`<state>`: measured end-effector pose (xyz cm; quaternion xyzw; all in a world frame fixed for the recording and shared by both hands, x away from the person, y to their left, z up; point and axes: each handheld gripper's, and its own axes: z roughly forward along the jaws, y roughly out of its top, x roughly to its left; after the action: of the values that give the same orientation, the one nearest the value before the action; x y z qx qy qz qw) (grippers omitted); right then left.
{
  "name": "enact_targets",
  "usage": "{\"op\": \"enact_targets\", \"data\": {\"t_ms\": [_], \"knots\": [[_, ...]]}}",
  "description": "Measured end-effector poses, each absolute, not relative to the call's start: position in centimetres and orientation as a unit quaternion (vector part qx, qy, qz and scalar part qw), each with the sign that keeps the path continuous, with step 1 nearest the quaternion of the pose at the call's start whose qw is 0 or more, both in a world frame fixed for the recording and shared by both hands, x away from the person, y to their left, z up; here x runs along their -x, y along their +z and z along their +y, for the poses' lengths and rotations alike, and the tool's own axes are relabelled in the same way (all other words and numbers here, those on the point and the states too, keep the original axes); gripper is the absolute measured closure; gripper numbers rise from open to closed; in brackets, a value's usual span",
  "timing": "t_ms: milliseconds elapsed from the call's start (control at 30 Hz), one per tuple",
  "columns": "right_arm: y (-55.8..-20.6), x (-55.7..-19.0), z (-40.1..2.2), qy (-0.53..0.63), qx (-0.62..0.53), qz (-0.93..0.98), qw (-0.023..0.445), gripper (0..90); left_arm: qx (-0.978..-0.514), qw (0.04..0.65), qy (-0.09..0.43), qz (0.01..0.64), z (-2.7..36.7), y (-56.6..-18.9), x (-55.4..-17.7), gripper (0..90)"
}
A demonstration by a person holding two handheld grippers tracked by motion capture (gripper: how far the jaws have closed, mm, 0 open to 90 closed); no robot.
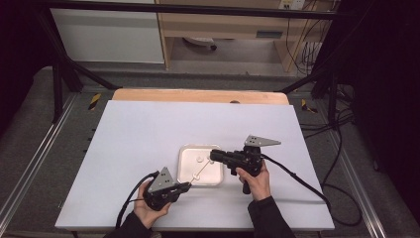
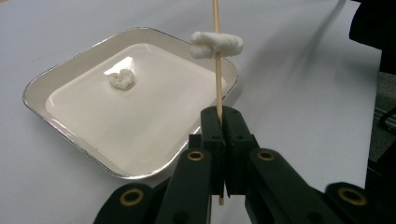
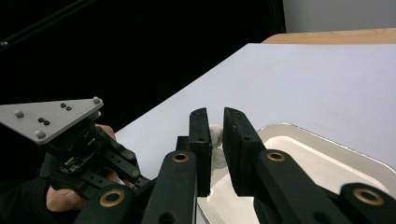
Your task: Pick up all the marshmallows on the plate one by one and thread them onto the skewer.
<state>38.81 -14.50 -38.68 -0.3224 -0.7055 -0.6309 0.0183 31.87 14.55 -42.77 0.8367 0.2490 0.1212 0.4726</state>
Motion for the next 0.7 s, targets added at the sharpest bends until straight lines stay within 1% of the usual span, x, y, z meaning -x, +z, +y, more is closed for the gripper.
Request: {"op": "enact_targets", "data": {"t_ms": [300, 400, 500, 700], "knots": [[-38.36, -38.83, -14.74, -0.635, 0.326, -0.7, 0.013, 82.2, -0.835, 0.478, 0.124, 0.242, 14.62, -42.67, -31.75, 88.8], [-38.2, -38.82, -14.93, -0.636, 0.322, -0.701, 0.019, 85.3, -0.835, 0.479, 0.125, 0.241, 14.64, -42.66, -31.74, 88.9], [-38.02, -38.68, -15.13, -0.633, 0.317, -0.706, 0.015, 87.2, -0.834, 0.481, 0.124, 0.239, 14.58, -42.66, -31.71, 88.9], [-37.86, -38.66, -15.31, -0.634, 0.316, -0.706, 0.011, 87.8, -0.832, 0.49, 0.126, 0.229, 14.67, -42.55, -31.55, 88.9]]}}
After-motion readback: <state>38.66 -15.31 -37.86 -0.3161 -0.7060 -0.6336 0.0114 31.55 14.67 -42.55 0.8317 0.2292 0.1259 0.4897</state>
